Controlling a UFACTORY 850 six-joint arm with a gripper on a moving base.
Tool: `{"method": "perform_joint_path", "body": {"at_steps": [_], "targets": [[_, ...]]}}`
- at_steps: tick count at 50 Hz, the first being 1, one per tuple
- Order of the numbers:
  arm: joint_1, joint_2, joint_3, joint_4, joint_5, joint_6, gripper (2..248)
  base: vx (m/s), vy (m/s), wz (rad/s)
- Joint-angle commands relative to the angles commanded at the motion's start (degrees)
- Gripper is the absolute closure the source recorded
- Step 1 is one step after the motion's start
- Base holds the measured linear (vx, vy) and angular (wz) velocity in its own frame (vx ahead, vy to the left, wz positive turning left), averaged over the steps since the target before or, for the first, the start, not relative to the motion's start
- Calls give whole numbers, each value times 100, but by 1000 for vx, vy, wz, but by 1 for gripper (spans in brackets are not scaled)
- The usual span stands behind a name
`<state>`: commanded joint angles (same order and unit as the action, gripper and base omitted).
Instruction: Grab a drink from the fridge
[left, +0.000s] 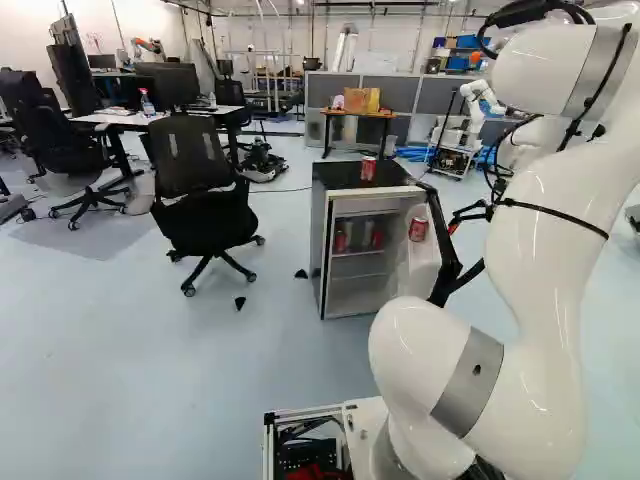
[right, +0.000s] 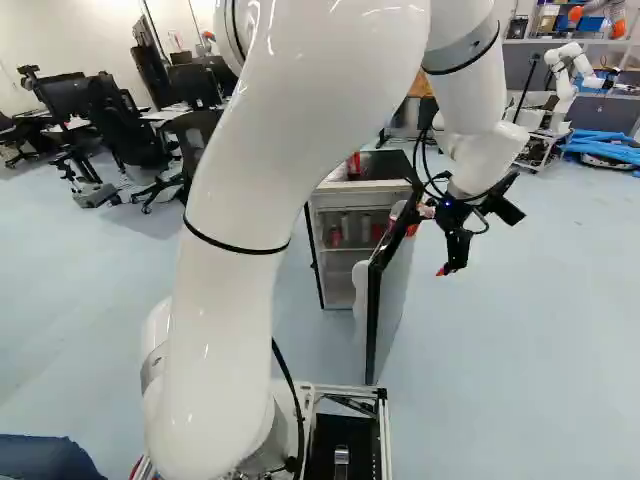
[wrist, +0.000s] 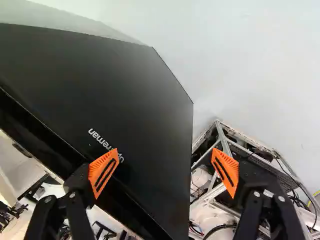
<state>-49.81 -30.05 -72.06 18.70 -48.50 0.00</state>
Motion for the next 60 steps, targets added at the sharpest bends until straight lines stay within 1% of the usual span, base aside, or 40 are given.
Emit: {"method": "perform_joint_path", "body": {"at_steps": [34,60], "targets": [[308,445,693,-216,99,0,3,0,0,0],[611,769,1183,-420,410,0,3,0,0,0]]}}
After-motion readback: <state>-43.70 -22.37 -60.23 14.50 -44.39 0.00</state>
